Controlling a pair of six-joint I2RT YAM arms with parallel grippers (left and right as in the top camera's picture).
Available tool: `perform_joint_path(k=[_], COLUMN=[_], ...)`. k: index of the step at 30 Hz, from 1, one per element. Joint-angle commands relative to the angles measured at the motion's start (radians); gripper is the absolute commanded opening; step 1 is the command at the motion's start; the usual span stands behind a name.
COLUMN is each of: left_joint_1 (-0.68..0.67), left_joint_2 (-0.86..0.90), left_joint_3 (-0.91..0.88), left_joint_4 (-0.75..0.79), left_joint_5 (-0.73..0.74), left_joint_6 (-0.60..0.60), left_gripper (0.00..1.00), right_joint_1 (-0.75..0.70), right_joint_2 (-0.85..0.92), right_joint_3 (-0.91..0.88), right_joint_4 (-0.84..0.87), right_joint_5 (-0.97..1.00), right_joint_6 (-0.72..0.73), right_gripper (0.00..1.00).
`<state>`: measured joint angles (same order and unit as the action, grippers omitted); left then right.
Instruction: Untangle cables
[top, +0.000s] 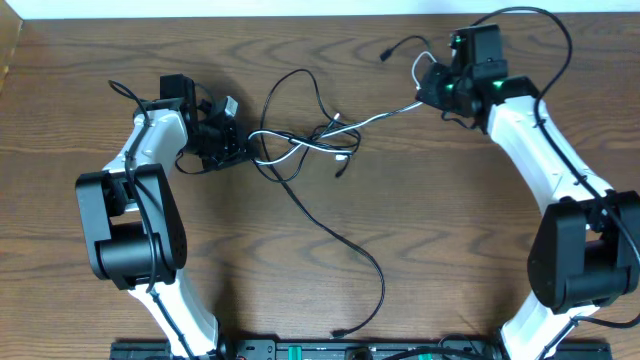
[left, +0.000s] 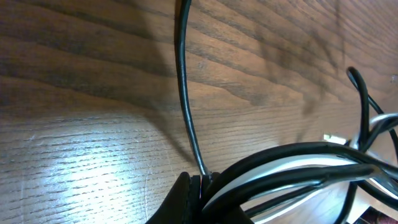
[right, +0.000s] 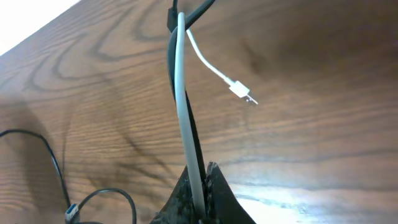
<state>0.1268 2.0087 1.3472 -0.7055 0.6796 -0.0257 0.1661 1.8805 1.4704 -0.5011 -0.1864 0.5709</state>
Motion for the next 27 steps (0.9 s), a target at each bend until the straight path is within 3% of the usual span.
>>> perform_joint_path(k=[1,2,4,8,10,13,15,21,27], left_joint_1=[0.013,0.013,0.012,0.011,0.011,0.011,0.011,0.006,-0.019], left_joint_2=[-0.015,-0.015,-0.015,-0.015,-0.015,-0.015,-0.015,-0.015,-0.015], left_joint_3=[0.018,0.018,0.018,0.018,0.018,0.018,0.018,0.018,0.018], left_joint_4=[-0.004,-0.004,-0.004,-0.004,-0.004,-0.004,-0.004,-0.005,-0.003], left_joint_5=[-0.048,-0.048,-0.048,-0.047,-0.047,-0.043,-0.042,-0.036,-0.036], left_joint_6=[0.006,0.005,0.005,0.005,0.005,0.002,0.002,0.002,0.003], left_gripper=[0.08,0.07,0.08,0.08,0.08,0.08,0.07,0.08,0.09], right_joint_1=[-0.055,-0.058,-0.058,-0.056,-0.052,-0.037,-0.017,0.068,0.180], right_joint_2=[-0.021,-0.020,-0.018,-0.017,-0.017,-0.016,-0.016,-0.015,-0.008], right_joint_3=[0.019,0.019,0.019,0.019,0.019,0.019,0.019,0.019,0.011], right_joint_4=[-0.016,-0.026,-0.042,-0.059,-0.068,-0.071,-0.091,-0.106,-0.132], right_joint_5=[0.026,0.026,0.026,0.026,0.006,-0.049,-0.073,-0.158,-0.156], right_joint_6=[0.023,0.023,0.017,-0.004,-0.003,-0.004,-0.019,-0.396,-0.544], right_gripper=[0.02,0.06,0.29,0.66,0.78,0.80,0.87,0.83,0.82])
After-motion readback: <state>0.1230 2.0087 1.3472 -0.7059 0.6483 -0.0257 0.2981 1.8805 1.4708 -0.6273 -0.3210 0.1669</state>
